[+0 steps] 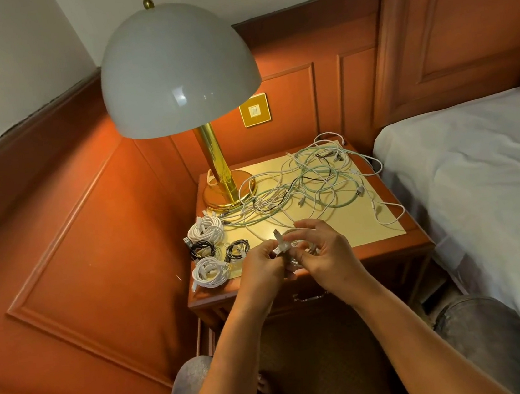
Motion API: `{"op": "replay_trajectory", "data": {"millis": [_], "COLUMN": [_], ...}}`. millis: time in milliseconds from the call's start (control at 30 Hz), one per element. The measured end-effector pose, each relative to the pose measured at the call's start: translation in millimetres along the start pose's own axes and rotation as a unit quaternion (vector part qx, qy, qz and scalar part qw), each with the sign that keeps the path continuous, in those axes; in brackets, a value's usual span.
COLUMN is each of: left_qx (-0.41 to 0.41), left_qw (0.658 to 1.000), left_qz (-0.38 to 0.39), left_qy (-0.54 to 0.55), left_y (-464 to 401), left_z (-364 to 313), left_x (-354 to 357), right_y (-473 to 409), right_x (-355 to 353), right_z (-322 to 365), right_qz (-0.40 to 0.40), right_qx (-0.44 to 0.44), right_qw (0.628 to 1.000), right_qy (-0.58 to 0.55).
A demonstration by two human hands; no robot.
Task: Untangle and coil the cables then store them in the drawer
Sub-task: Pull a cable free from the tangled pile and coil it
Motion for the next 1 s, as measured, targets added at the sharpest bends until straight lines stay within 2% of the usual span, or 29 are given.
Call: {"op": "replay_trajectory", "data": {"millis": [133,200,333,467,533,600,700,800,900,1000], "left_qx": [0.001,-0.020,-0.061,-0.051,-0.031,-0.007,0.023,0.049,0.066,0.073], "left_qw": [1.000,0.999,0.997,0.997,0.998,0.997,0.997,0.996,0.994,0.991], "left_qz": [0.002,-0.014,-0.041,-0.039,-0.032,-0.034,-0.029,-0.023,-0.023,-0.013], "left_qy": [-0.018,-0.033,-0.033,-0.038,-0.048,-0.067,-0.068,-0.067,-0.084,-0.110], "left_y": [0,-1,-3,-5,-5,-4,-3,-5,-6,-5], "left_z": [9,17,24,13,7,4,-1,-5,-10,-12], "left_x": [2,3,3,3,6,10,11,8,7,8], "right_y": [-4,-7,-10,-17,-22,-28,-36,-43,-44,-43], "right_x": [-2,-4,-12,-23,-25,-27,-34,-43,-46,-46], "right_z": [4,9,19,18,16,14,7,-1,-3,0], "right_qz": [-0.047,-0.076,-0.133,-0.195,-0.238,-0.250,-0.221,-0.122,-0.010,0.050], "right_qx": [0.011,0.054,0.161,0.216,0.230,0.225,0.207,0.219,0.238,0.259], "right_qw": [0.999,0.995,0.964,0.926,0.914,0.920,0.946,0.966,0.971,0.963], "right_qy": [-0.001,-0.046,-0.166,-0.239,-0.235,-0.202,-0.118,-0.062,-0.029,-0.056]}}
Point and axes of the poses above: each hand's wrist, its own y-axis away from the middle knuckle, its own x-axis out of the palm, z = x × y, the point moved 1 cm from there along -y, towards the middle knuckle, and after that the axes turned 15 degrees about -z, right-handed, at the moved point
